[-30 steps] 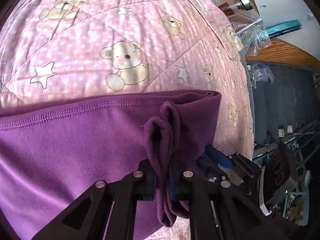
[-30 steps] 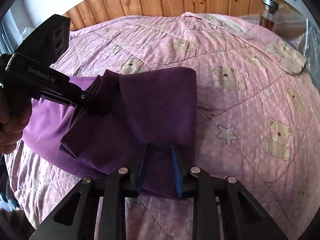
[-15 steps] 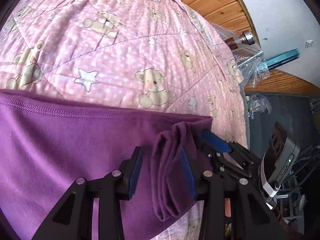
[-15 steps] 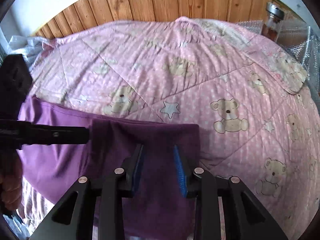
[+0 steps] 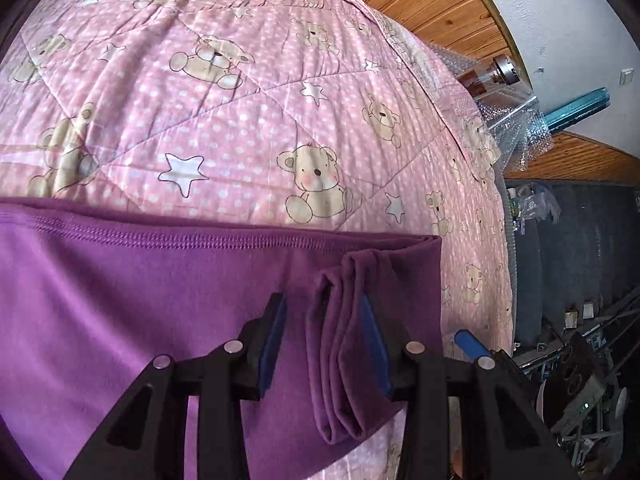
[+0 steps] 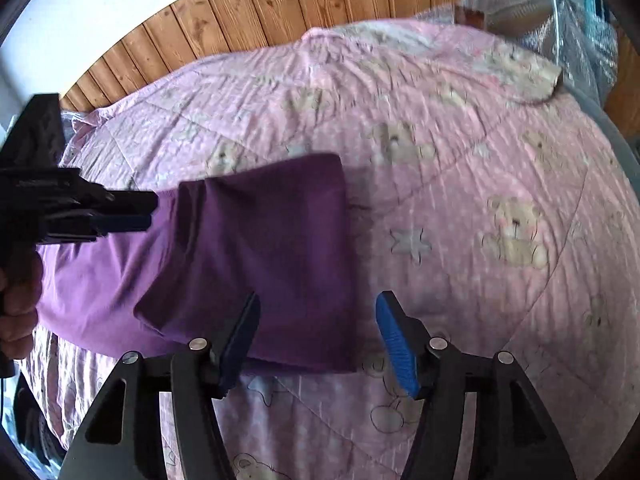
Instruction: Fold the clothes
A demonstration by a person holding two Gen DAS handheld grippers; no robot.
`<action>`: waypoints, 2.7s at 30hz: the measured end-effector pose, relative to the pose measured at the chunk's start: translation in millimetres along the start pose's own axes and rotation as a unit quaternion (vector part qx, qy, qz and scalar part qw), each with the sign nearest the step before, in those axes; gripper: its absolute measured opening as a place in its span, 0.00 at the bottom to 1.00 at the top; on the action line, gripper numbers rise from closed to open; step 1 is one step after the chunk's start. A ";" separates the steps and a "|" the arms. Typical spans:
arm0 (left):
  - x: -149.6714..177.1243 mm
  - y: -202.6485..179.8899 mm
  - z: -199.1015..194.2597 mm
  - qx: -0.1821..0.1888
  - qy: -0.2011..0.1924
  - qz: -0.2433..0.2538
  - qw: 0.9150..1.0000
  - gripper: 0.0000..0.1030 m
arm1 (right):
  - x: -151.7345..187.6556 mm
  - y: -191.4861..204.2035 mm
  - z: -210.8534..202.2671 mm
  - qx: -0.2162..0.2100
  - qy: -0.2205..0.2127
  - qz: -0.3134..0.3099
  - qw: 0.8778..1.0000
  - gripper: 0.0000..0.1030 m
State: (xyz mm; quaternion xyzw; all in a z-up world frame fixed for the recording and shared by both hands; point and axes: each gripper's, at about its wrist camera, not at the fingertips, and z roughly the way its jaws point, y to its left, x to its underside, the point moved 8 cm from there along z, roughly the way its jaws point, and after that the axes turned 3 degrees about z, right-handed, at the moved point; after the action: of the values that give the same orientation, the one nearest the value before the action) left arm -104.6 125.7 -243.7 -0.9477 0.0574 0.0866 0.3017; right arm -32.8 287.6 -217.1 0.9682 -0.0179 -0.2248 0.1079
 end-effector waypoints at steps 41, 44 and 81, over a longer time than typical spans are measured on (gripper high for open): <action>35.3 153.4 -103.9 0.044 -0.027 -0.007 0.999 0.32 | 23.2 192.8 -13.0 -0.033 0.013 -0.140 0.990 0.31; 41.1 156.7 -119.7 0.021 -0.063 -0.002 0.998 0.34 | 36.7 180.8 22.3 -0.015 0.067 -0.133 0.989 0.30; 123.6 310.5 -260.5 -0.095 -0.140 -0.134 0.976 0.40 | 44.7 282.0 82.9 0.060 0.047 -0.233 0.970 0.43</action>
State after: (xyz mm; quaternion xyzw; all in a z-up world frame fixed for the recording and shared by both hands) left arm 0.0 -284.8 -233.5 -0.9495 -0.1211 0.1826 0.2244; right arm -25.2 -8.1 -247.8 0.9601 0.1995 -0.1960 -0.0046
